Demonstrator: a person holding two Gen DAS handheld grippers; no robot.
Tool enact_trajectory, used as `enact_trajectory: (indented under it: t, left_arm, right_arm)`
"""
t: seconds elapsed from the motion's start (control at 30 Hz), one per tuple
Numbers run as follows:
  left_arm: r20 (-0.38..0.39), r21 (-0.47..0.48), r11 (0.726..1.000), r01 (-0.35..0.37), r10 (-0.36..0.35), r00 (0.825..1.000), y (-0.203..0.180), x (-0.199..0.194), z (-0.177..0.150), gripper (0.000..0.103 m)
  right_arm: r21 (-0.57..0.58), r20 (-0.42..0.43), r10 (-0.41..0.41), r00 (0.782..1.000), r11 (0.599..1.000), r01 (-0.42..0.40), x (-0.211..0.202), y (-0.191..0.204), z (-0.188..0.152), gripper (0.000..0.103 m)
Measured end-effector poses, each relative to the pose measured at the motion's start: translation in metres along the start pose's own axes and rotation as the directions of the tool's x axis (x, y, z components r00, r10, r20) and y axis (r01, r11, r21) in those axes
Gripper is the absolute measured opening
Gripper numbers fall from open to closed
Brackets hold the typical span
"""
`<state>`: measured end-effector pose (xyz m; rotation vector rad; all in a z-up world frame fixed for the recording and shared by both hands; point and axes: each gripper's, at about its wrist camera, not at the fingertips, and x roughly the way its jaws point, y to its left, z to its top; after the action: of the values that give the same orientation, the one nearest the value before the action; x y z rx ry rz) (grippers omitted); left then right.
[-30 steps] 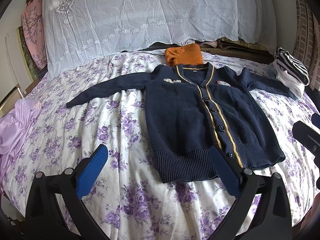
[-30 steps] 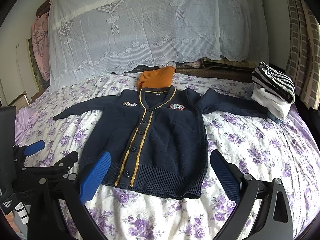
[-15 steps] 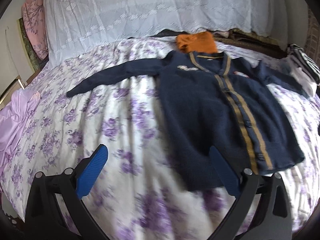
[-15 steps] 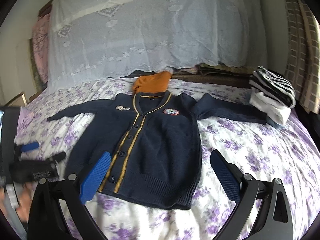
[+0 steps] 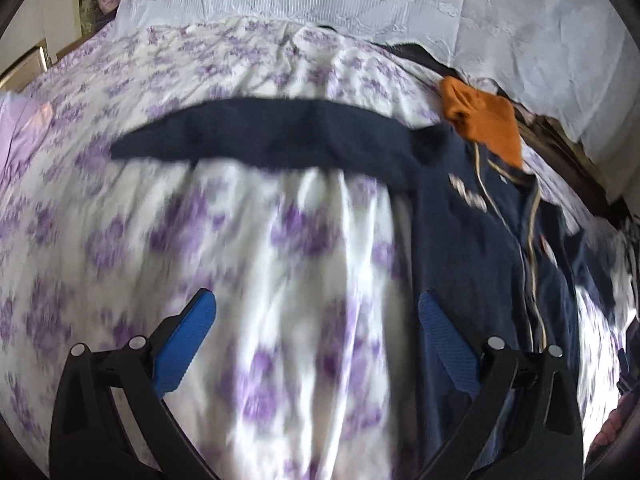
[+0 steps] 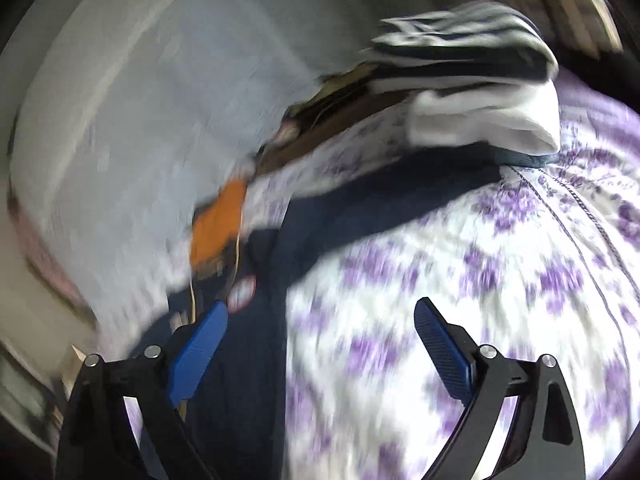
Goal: Fold small clothes
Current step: 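Grasp the cardigan sleeve cuff with the right tool and lift it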
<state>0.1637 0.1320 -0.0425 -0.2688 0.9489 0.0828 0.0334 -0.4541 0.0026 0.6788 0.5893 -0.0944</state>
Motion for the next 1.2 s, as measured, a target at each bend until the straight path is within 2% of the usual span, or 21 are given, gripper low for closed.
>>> enact_trajectory:
  t: [0.1, 0.17, 0.3, 0.4, 0.47, 0.53, 0.57, 0.6, 0.67, 0.7, 0.73, 0.8, 0.83, 0.87, 0.97, 1.03, 1.07, 1.1, 1.13, 1.17, 1.2]
  left_arm:
    - [0.035, 0.013, 0.998, -0.054, 0.054, 0.998, -0.013, 0.012, 0.022, 0.099]
    - [0.041, 0.013, 0.997, -0.081, 0.08, 0.996, -0.018, 0.023, 0.037, 0.099]
    - [0.03, -0.005, 0.995, -0.096, 0.096, 0.995, -0.026, 0.047, 0.061, 0.099]
    - [0.025, -0.012, 0.992, -0.128, 0.128, 0.991, -0.031, 0.067, 0.072, 0.099]
    - [0.024, -0.016, 0.99, -0.139, 0.139, 0.99, -0.032, 0.081, 0.076, 0.099]
    - [0.03, -0.025, 0.988, -0.152, 0.152, 0.988, -0.029, 0.097, 0.077, 0.099]
    - [0.043, -0.022, 0.986, -0.165, 0.166, 0.985, -0.027, 0.104, 0.076, 0.099]
    - [0.042, -0.014, 0.986, -0.168, 0.168, 0.985, -0.027, 0.107, 0.074, 0.099]
    - [0.054, -0.006, 0.988, -0.157, 0.157, 0.986, -0.027, 0.103, 0.076, 0.099]
    - [0.059, -0.009, 0.989, -0.148, 0.148, 0.987, -0.026, 0.102, 0.076, 0.099]
    - [0.058, -0.015, 0.991, -0.135, 0.136, 0.989, -0.023, 0.102, 0.076, 0.099]
    - [0.05, -0.015, 0.992, -0.123, 0.124, 0.991, -0.02, 0.103, 0.075, 0.099]
    - [0.049, -0.012, 0.992, -0.122, 0.122, 0.991, -0.02, 0.103, 0.075, 0.099]
    - [0.049, -0.008, 0.992, -0.123, 0.123, 0.991, -0.021, 0.102, 0.074, 0.099]
    - [0.054, 0.009, 0.993, -0.119, 0.118, 0.991, -0.021, 0.094, 0.073, 0.099]
    - [0.1, 0.008, 0.992, -0.124, 0.123, 0.987, -0.018, 0.075, 0.074, 0.099]
    - [0.126, 0.003, 0.993, -0.122, 0.121, 0.985, -0.016, 0.066, 0.076, 0.099]
    - [0.152, -0.009, 0.994, -0.107, 0.107, 0.983, -0.014, 0.057, 0.08, 0.099]
    - [0.161, -0.018, 0.996, -0.085, 0.087, 0.983, -0.014, 0.053, 0.084, 0.099]
    - [0.159, -0.025, 0.999, -0.045, 0.049, 0.986, -0.015, 0.051, 0.09, 0.099]
    - [0.15, -0.021, 1.0, -0.021, 0.024, 0.988, -0.019, 0.052, 0.094, 0.099]
  right_arm:
    - [0.124, 0.003, 0.002, 1.0, 0.992, -0.002, 0.032, -0.029, 0.024, 0.092]
    - [0.203, 0.013, -0.031, 0.999, 0.979, 0.028, 0.053, -0.048, 0.036, 0.09]
    - [0.317, 0.011, -0.049, 0.999, 0.947, 0.043, 0.093, -0.077, 0.048, 0.082]
    - [0.346, 0.023, -0.074, 0.997, 0.936, 0.061, 0.112, -0.086, 0.053, 0.074]
    - [0.301, 0.028, -0.093, 0.995, 0.95, 0.081, 0.124, -0.082, 0.062, 0.073]
    - [0.236, 0.029, -0.156, 0.987, 0.961, 0.145, 0.131, -0.077, 0.06, 0.041]
    - [0.222, 0.047, -0.194, 0.98, 0.958, 0.179, 0.131, -0.079, 0.057, 0.01]
    - [0.242, 0.057, -0.186, 0.981, 0.956, 0.167, 0.129, -0.081, 0.057, 0.007]
    - [0.271, 0.136, -0.178, 0.975, 0.953, 0.136, 0.11, -0.082, 0.058, 0.006]
    - [0.236, 0.18, -0.227, 0.957, 0.954, 0.182, 0.098, -0.076, 0.059, 0.006]
    - [0.232, 0.177, -0.246, 0.953, 0.951, 0.202, 0.096, -0.077, 0.059, 0.006]
    - [0.297, 0.061, -0.291, 0.955, 0.919, 0.261, 0.113, -0.094, 0.056, 0.005]
    - [0.344, 0.043, -0.266, 0.963, 0.909, 0.235, 0.122, -0.104, 0.052, 0.004]
    - [0.368, 0.06, -0.242, 0.968, 0.907, 0.204, 0.12, -0.109, 0.053, 0.004]
    - [0.341, 0.07, -0.262, 0.962, 0.913, 0.224, 0.119, -0.102, 0.052, 0.007]
    - [0.377, 0.108, -0.308, 0.945, 0.893, 0.247, 0.107, -0.096, 0.044, 0.012]
    - [0.38, 0.144, -0.369, 0.918, 0.877, 0.293, 0.094, -0.092, 0.041, 0.017]
    - [0.372, 0.188, -0.426, 0.885, 0.865, 0.337, 0.083, -0.082, 0.036, 0.018]
    - [0.321, 0.253, -0.429, 0.867, 0.883, 0.343, 0.074, -0.063, 0.035, 0.018]
    - [0.259, 0.286, -0.404, 0.869, 0.906, 0.336, 0.075, -0.044, 0.035, 0.02]
    - [0.166, 0.305, -0.363, 0.881, 0.931, 0.326, 0.079, -0.018, 0.037, 0.031]
